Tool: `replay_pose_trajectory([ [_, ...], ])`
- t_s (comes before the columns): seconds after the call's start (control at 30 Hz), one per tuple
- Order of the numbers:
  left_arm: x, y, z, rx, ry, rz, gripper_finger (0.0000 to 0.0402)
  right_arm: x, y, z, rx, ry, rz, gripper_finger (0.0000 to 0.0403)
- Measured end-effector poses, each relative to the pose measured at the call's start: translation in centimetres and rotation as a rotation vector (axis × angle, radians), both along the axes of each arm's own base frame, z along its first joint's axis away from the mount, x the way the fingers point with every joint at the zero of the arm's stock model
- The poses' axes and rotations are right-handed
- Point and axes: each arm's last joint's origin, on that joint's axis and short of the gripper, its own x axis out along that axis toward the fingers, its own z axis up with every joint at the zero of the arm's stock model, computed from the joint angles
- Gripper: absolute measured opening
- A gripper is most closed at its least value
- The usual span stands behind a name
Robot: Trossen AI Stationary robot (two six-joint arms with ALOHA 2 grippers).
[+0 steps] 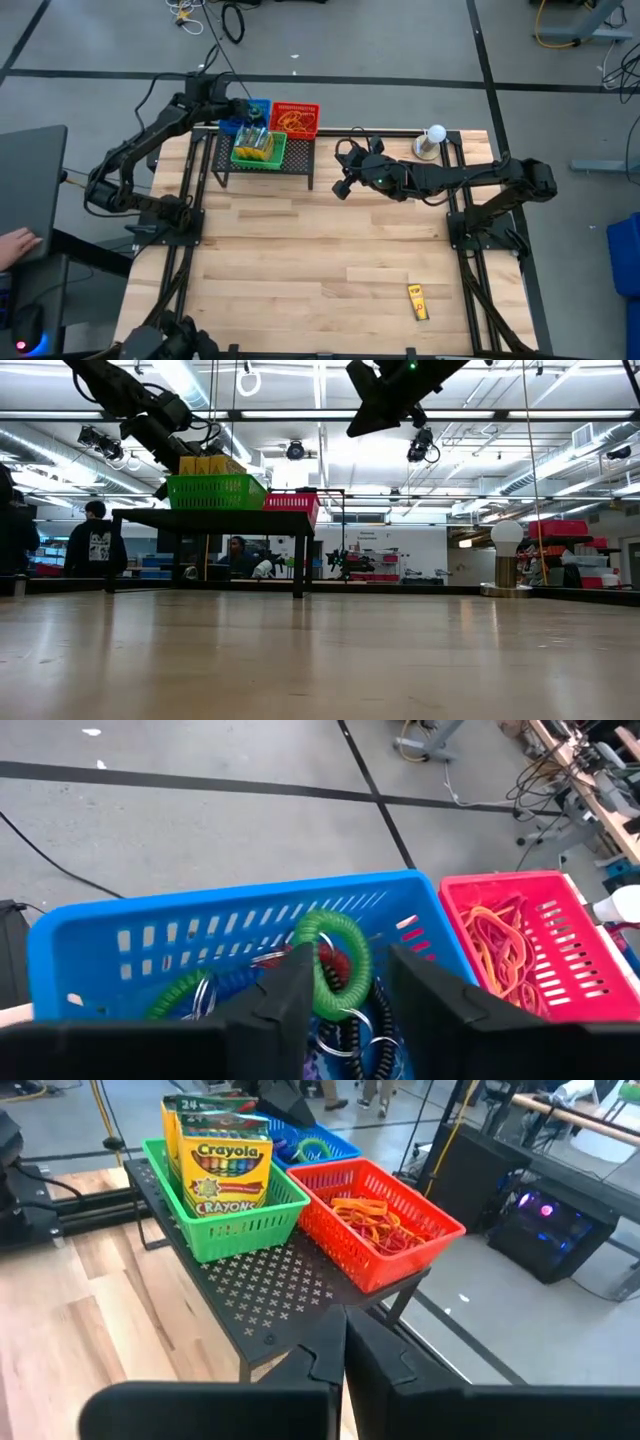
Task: Pick & Place Office Desk Supplies
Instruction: Put the crayon box into the green bin
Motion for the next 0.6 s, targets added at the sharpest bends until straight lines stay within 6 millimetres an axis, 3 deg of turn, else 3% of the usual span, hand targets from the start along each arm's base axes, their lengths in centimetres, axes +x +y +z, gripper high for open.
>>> replay_pose_trajectory([
  [0.13, -0.3, -0.1, 0.5, 0.034, 0.019, -0.015, 0.0156, -0.1, 0.0, -0.2, 0.006, 0.015, -0.003, 0.0009],
  [0.27, -0.6, -0.7, 3.1, 0.129, 0.051, -0.046, 0.0153, -0.2, 0.0, -0.3, 0.056, -0.007, -0.023, 0.0004],
  [0.47, -0.7, -3.9, 8.0, 0.379, 0.083, -0.120, 0.0104, -1.1, 0.0, -1.3, 0.239, 0.024, -0.056, 0.0008],
  [0.6, 0.5, -7.2, 9.4, 0.505, 0.069, -0.262, 0.0058, -2.0, 0.0, -2.6, 0.438, 0.132, -0.047, 0.0004],
])
